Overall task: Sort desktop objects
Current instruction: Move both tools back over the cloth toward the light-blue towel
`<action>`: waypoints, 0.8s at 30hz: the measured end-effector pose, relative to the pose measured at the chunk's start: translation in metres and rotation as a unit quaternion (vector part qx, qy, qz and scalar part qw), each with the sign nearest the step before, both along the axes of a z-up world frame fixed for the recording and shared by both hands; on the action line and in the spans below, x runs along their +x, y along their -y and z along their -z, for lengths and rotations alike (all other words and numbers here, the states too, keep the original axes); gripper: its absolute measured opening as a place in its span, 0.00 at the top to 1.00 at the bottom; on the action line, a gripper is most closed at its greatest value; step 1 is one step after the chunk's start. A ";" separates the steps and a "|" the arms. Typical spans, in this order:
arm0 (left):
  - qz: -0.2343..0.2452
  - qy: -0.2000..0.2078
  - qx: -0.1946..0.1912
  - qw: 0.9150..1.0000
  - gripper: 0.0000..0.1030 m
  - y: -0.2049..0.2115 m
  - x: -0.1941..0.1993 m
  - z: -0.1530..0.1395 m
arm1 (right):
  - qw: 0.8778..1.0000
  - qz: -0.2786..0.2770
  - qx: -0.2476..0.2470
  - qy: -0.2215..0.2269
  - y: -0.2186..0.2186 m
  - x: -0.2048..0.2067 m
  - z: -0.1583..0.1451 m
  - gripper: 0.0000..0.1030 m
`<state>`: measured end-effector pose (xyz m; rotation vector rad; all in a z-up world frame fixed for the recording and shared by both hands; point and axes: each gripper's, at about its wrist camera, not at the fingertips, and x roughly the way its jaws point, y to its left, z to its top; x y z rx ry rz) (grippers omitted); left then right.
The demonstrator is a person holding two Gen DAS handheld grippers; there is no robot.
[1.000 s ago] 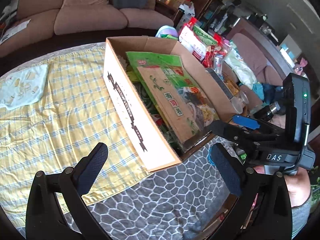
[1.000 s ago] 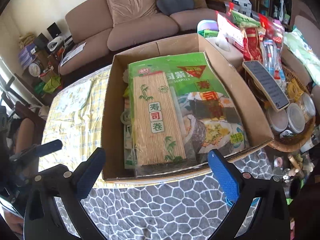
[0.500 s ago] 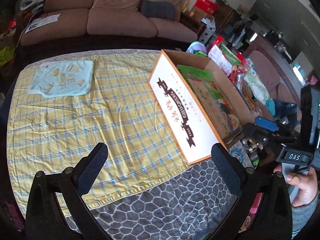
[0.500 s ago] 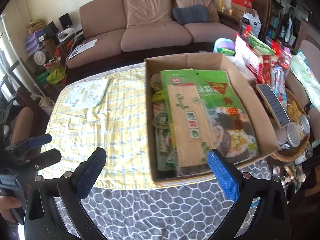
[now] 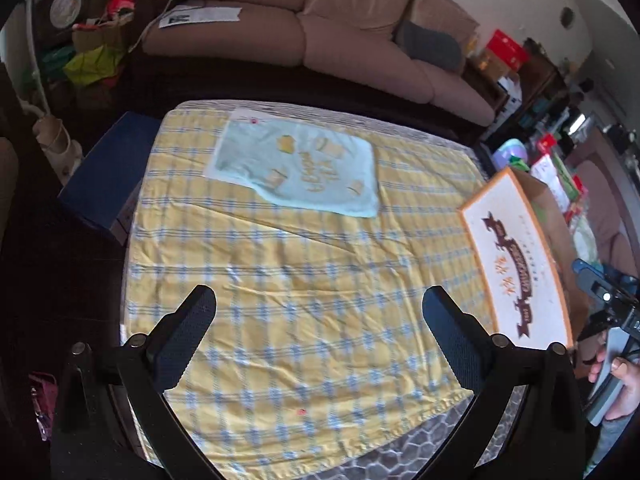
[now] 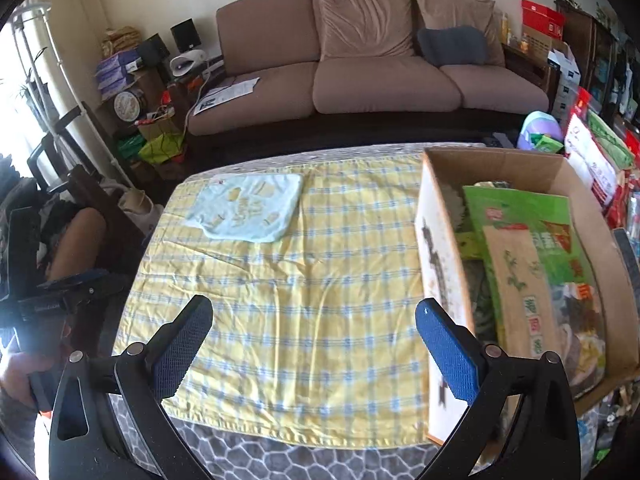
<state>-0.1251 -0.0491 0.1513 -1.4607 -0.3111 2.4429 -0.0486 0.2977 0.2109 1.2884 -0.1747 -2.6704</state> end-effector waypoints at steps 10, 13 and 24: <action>-0.052 0.042 -0.022 0.998 0.00 0.065 -0.106 0.071 | 0.998 -0.009 -0.063 0.026 0.048 -0.100 0.075 0.05; -0.059 0.051 -0.029 0.997 0.00 0.073 -0.135 0.090 | 0.994 0.004 -0.100 0.041 0.049 -0.131 0.101 0.10; -0.055 0.070 -0.005 0.996 0.00 0.060 -0.195 0.139 | 0.983 0.028 -0.168 0.074 0.056 -0.191 0.174 0.33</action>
